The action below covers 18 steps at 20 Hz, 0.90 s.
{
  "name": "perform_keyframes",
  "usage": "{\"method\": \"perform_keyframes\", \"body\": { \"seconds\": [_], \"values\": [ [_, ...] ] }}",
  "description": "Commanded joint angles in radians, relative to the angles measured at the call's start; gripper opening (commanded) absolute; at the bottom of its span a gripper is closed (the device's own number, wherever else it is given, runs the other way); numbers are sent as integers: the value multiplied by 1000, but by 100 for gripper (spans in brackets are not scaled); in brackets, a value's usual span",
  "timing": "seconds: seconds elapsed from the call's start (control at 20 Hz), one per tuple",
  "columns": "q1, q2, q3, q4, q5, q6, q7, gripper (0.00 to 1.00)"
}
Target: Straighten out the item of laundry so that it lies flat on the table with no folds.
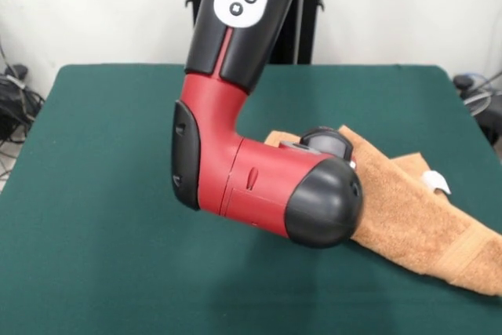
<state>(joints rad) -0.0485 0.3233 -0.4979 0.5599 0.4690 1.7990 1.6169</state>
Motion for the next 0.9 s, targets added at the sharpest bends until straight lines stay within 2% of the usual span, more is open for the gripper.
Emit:
{"method": "perform_keyframes", "body": {
  "seconds": [0.05, 0.35, 0.6, 0.9],
  "values": [
    [-10, -23, 124, 69, -57, -128, -9, 100],
    [-18, -16, 165, 82, -57, -141, 14, 100],
    [-27, -2, 219, 136, -55, -198, 12, 100],
    [-29, 9, 253, 168, -52, -203, 33, 100]
  ]
}}
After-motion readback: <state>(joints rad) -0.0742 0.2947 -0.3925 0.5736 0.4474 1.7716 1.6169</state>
